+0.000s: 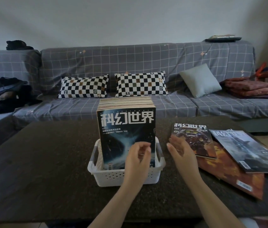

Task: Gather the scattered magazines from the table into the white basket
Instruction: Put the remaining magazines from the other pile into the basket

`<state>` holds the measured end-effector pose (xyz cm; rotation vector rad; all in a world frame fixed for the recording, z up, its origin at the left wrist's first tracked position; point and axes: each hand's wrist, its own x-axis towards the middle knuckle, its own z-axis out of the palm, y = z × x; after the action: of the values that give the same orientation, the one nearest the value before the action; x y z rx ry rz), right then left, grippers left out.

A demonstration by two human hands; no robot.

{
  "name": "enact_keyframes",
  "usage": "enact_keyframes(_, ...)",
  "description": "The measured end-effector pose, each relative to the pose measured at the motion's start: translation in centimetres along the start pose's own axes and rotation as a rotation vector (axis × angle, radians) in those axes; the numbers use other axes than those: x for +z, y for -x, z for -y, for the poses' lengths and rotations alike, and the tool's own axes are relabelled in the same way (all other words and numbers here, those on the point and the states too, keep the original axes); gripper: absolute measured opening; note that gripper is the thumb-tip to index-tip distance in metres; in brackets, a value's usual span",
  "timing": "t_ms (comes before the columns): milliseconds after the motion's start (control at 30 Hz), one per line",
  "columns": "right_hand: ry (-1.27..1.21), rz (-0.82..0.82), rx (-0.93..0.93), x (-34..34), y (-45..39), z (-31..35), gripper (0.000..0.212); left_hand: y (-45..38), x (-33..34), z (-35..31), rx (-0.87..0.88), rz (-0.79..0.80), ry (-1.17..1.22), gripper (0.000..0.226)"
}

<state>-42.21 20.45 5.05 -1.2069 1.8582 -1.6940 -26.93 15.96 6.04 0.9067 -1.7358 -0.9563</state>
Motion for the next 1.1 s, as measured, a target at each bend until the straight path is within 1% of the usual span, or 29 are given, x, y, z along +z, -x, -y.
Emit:
enact_keyframes(67,0.072,-0.038,0.001,-2.0,0.1,-0.5,0.025,0.0,2.3,-0.8,0.014,0.061,0.030,0.015)
enact_keyframes(167,0.131,-0.112,0.009,-5.2,-0.2,-1.7,0.012,-0.2,6.2,-1.6,-0.015,0.163,0.075,0.014)
enact_keyframes(233,0.181,-0.155,0.026,-7.0,-0.6,-2.8,0.011,-0.5,9.1,-1.7,-0.002,0.213,0.056,0.013)
enact_keyframes(300,0.222,-0.178,0.089,-8.5,-1.4,-4.2,0.008,-1.2,11.8,-1.5,-0.011,0.237,0.023,0.013)
enact_keyframes(333,0.255,-0.190,0.123,-9.1,-1.8,-5.0,0.014,-1.7,13.1,-1.2,-0.030,0.238,0.008,0.014)
enact_keyframes(400,0.311,-0.211,0.187,-10.2,-2.9,-6.6,0.027,-2.8,15.5,-0.1,-0.092,0.216,-0.019,0.014)
enact_keyframes(500,0.401,-0.238,0.239,-11.3,-4.5,-8.7,0.031,-4.3,18.2,1.9,-0.178,0.159,-0.084,0.021)
enact_keyframes(600,0.496,-0.259,0.291,-12.0,-5.9,-10.6,0.040,-5.8,20.1,3.9,-0.199,0.070,-0.240,0.031)
enact_keyframes(700,0.522,-0.242,0.383,-12.0,-7.1,-11.8,0.048,-7.3,21.3,5.3,-0.270,0.067,-0.350,0.038)
enact_keyframes(800,0.528,-0.246,0.415,-12.0,-8.2,-12.3,0.049,-8.3,22.0,6.5,-0.366,0.074,-0.394,0.048)
enact_keyframes(867,0.536,-0.259,0.448,-12.1,-8.8,-12.6,0.050,-8.7,22.1,6.8,-0.412,0.033,-0.379,0.051)
enact_keyframes(933,0.564,-0.250,0.497,-12.3,-9.3,-12.7,0.050,-9.1,22.0,6.9,-0.417,-0.001,-0.307,0.042)
enact_keyframes(967,0.586,-0.238,0.517,-12.4,-9.4,-12.7,0.047,-9.0,21.8,6.7,-0.424,-0.016,-0.260,0.041)
enact_keyframes(1067,0.620,-0.231,0.545,-13.0,-9.2,-12.5,0.040,-8.5,21.3,6.2,-0.524,-0.016,-0.137,0.067)
enact_keyframes(1100,0.623,-0.231,0.553,-13.3,-8.9,-12.4,0.040,-8.2,21.1,6.2,-0.549,0.015,-0.087,0.066)
